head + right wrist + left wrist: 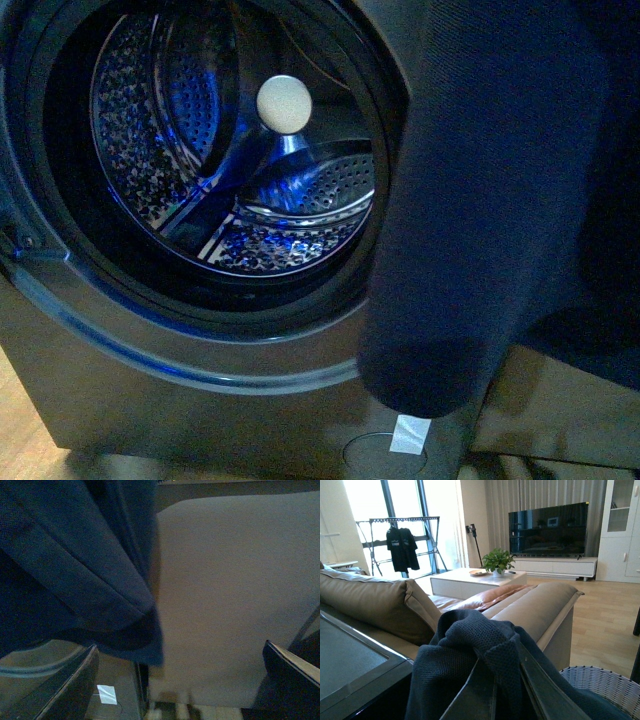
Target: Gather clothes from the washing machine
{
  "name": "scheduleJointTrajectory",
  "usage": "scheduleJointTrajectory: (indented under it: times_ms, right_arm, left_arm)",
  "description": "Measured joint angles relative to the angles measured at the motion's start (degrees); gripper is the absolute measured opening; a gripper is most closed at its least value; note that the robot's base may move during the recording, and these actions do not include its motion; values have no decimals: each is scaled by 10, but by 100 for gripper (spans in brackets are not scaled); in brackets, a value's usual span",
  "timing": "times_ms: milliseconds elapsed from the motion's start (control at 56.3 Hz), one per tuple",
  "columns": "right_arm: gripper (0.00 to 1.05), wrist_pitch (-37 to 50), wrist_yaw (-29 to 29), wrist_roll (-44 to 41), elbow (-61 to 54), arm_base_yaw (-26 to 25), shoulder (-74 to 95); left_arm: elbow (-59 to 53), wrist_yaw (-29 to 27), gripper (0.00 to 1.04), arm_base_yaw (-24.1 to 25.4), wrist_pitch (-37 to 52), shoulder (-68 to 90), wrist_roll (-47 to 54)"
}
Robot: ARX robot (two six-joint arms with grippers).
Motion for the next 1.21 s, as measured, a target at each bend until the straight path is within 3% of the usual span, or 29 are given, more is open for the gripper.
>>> scheduleJointTrajectory:
  times_ms: [320, 427, 498, 604, 693, 818, 995, 1209]
  right_arm:
    - [97, 0, -1, 0, 0, 0, 0]
    - [97, 99, -212, 99, -1, -78, 31]
    - [97, 159, -323, 171, 1, -132, 56]
    - [97, 243, -440, 254, 20, -199, 115]
    - [97, 322, -489, 287, 45, -228, 176]
    - [97, 468, -515, 300, 103, -234, 320]
    - [97, 598, -525, 297, 180, -215, 506]
    - [97, 672, -545, 302, 271, -197, 676]
  left_arm:
    - [3, -1, 6, 0, -2, 3, 0]
    - [3, -1, 6, 0, -2, 3, 0]
    - [3, 0, 6, 0, -2, 4, 0]
    - [3, -2, 6, 0, -2, 4, 0]
    - [3, -3, 6, 0, -2, 4, 0]
    - [3, -4, 6, 0, -2, 4, 0]
    - [3, -4, 6, 0, -2, 4, 0]
    - [3, -3, 6, 0, -2, 4, 0]
